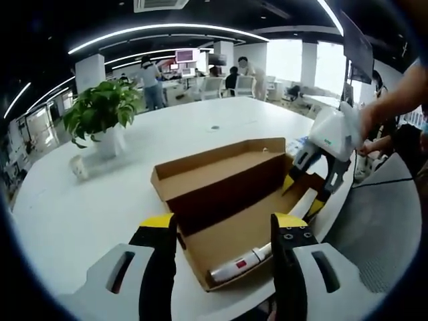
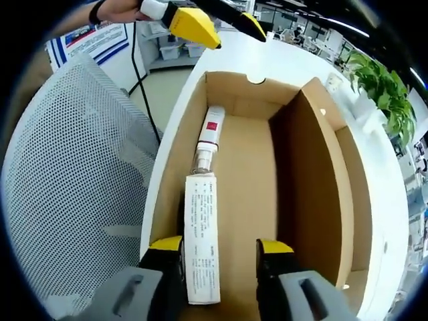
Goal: Operate the shoe box by opening the lid, removing the specified soft item, and placing it in the target area until the item is outside and the box remains undamaged.
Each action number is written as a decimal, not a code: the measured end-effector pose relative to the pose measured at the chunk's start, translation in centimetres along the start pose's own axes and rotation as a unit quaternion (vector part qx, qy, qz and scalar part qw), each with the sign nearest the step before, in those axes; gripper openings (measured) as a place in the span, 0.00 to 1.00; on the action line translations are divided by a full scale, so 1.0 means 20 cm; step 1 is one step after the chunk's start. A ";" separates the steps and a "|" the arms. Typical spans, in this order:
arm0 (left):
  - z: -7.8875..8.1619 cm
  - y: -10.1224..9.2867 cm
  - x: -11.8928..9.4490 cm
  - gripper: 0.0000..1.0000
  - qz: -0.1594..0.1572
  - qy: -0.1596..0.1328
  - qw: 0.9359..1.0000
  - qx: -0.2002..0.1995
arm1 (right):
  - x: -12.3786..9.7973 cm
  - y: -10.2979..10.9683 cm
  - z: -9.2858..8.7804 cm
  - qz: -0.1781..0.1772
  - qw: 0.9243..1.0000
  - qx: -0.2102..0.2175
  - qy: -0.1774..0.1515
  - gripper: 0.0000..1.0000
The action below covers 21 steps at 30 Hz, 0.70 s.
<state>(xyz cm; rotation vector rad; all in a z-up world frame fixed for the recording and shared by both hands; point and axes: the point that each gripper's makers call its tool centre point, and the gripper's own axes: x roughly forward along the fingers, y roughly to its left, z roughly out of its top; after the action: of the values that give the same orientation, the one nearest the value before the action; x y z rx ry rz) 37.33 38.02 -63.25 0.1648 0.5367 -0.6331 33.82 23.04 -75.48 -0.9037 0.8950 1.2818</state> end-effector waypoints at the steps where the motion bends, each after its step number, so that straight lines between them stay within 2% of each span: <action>1: 0.00 0.00 0.00 0.57 0.001 0.000 1.000 0.000 | 0.01 0.01 -0.01 -0.004 1.000 0.000 0.003 0.36; 6: -0.01 0.00 0.01 0.57 0.000 0.001 1.000 -0.005 | 0.06 0.05 -0.05 -0.004 1.000 -0.014 0.028 0.21; 7: -0.01 -0.01 0.01 0.57 -0.001 0.001 1.000 -0.005 | 0.06 0.06 -0.04 0.003 1.000 -0.005 0.027 0.19; 10: -0.01 -0.01 0.01 0.57 -0.002 0.001 1.000 -0.005 | 0.05 0.04 -0.04 -0.008 1.000 -0.003 0.022 0.18; 17: -0.01 -0.01 0.01 0.56 -0.001 0.001 1.000 -0.006 | 0.03 0.08 -0.02 0.001 0.999 0.038 -0.013 0.17; 21: -0.02 0.00 0.00 0.56 0.002 0.003 1.000 -0.009 | 0.01 0.07 -0.02 0.000 0.999 0.042 -0.019 0.17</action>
<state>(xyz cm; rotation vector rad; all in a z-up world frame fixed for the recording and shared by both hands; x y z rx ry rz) 37.22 38.14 -63.52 0.1514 0.5466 -0.6244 32.38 22.88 -75.78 -0.8106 0.9122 1.2473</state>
